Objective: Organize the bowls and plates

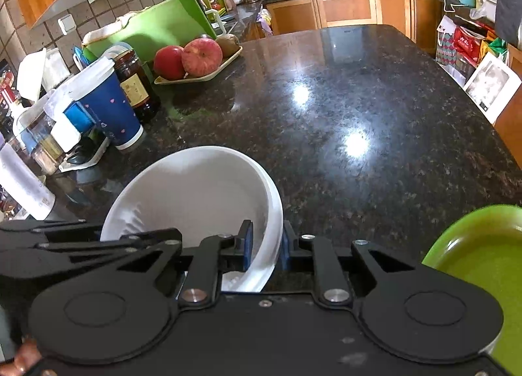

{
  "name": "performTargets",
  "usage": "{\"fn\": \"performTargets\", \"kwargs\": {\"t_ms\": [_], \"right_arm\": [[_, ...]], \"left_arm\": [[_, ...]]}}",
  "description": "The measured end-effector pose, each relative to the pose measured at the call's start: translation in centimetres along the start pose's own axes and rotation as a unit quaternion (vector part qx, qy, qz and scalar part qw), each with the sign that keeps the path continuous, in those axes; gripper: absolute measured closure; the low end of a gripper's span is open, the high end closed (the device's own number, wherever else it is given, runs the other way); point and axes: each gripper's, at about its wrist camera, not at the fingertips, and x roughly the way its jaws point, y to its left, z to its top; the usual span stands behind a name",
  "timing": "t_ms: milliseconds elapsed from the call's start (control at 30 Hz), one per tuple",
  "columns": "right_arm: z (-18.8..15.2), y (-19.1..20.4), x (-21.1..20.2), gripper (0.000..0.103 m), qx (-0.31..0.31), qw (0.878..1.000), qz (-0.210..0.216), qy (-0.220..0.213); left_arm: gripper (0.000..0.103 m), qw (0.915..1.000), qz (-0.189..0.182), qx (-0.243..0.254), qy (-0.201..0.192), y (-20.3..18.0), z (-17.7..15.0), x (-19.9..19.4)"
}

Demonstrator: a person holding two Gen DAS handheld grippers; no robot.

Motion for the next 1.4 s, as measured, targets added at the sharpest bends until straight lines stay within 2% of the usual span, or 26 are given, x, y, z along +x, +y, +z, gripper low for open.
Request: {"fn": "performTargets", "kwargs": {"t_ms": [400,733,900,1033,1400], "right_arm": [[-2.6,2.7,-2.3,0.084,0.0,1.0,-0.018,-0.015],[-4.1,3.8,-3.0,0.083,0.02,0.998,-0.047,-0.023],[-4.6,4.0,-3.4,0.083,0.032,0.997,-0.061,-0.032],[-4.8,4.0,-3.6,0.076,0.043,0.996,-0.075,-0.035],[-6.0,4.8,-4.6,0.074,0.052,0.992,-0.102,-0.054]], "left_arm": [[0.075,0.9996,-0.026,0.008,-0.01,2.0,-2.0,-2.7],[0.073,0.9989,-0.043,0.018,-0.002,3.3,-2.7,-3.1],[0.076,0.9981,-0.056,0.026,-0.01,3.4,-2.8,-3.5],[0.074,0.9977,-0.055,0.037,-0.011,3.2,-3.0,-3.6],[0.074,0.9961,-0.071,0.052,-0.001,3.0,-3.2,-3.3]]}}
